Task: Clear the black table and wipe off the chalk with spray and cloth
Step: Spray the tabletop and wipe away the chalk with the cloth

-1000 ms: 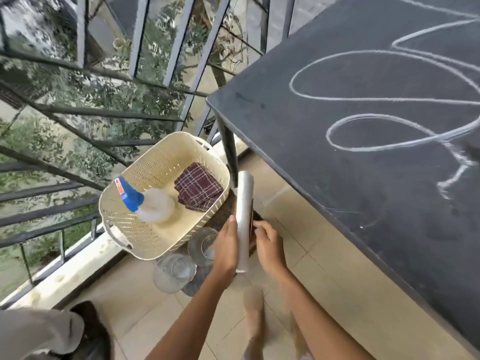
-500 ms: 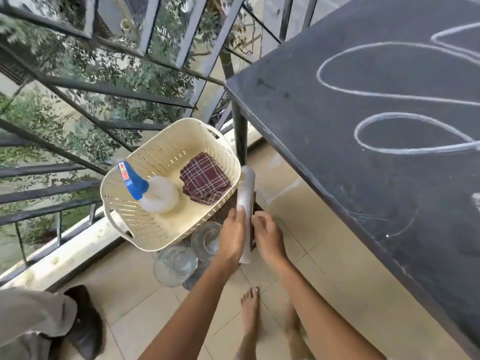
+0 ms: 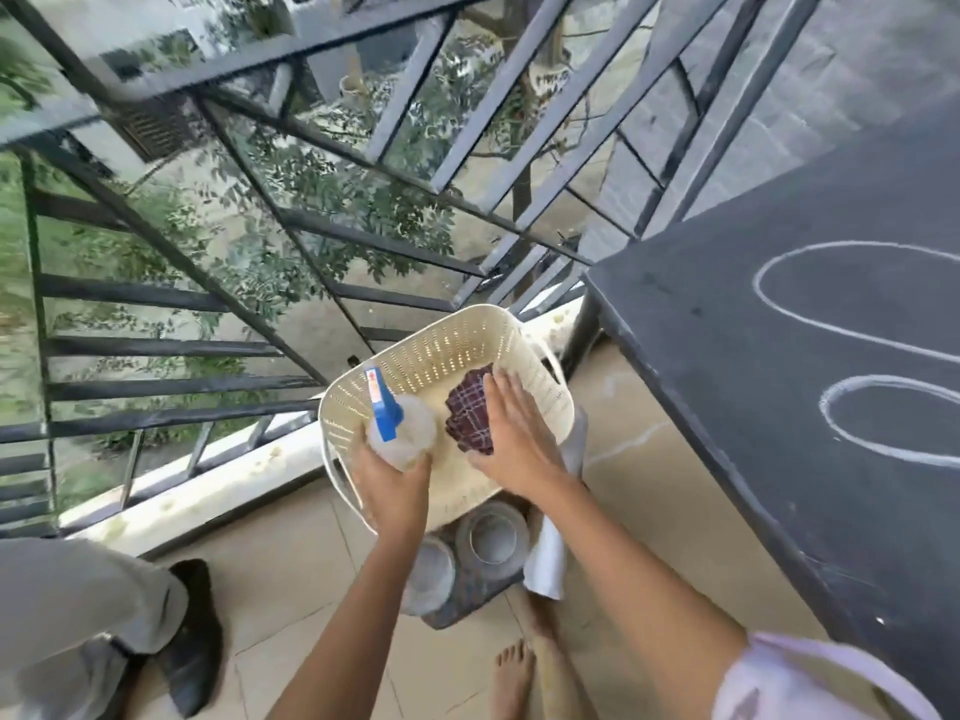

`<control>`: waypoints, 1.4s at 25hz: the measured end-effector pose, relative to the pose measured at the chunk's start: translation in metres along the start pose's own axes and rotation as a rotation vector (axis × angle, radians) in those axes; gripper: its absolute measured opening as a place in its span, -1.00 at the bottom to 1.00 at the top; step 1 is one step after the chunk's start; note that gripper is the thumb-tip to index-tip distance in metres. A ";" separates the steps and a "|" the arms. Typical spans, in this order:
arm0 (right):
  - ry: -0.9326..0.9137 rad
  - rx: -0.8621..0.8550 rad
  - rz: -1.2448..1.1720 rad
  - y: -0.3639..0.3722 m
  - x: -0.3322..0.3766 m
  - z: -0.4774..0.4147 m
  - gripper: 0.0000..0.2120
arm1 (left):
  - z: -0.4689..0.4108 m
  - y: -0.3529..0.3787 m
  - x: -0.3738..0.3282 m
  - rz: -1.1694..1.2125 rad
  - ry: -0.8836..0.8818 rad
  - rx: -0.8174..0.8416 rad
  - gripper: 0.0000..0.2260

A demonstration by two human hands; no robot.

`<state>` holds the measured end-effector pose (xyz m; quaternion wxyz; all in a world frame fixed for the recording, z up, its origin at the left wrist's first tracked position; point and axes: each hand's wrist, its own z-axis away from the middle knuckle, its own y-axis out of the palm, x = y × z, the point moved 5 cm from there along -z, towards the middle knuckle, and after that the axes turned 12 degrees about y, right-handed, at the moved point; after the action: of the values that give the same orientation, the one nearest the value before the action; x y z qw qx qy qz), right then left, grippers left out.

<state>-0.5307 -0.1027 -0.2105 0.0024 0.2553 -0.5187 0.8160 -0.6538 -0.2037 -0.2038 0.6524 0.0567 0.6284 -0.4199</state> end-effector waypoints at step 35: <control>0.364 -0.501 -1.708 -0.309 -0.099 0.205 -0.82 | 0.105 0.024 -0.249 0.240 0.326 0.356 -0.91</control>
<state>-0.2768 -0.1079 0.0770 0.7439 0.4119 -0.3066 0.4277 -0.5220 -0.1331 0.0227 0.5673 0.3114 0.6304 -0.4287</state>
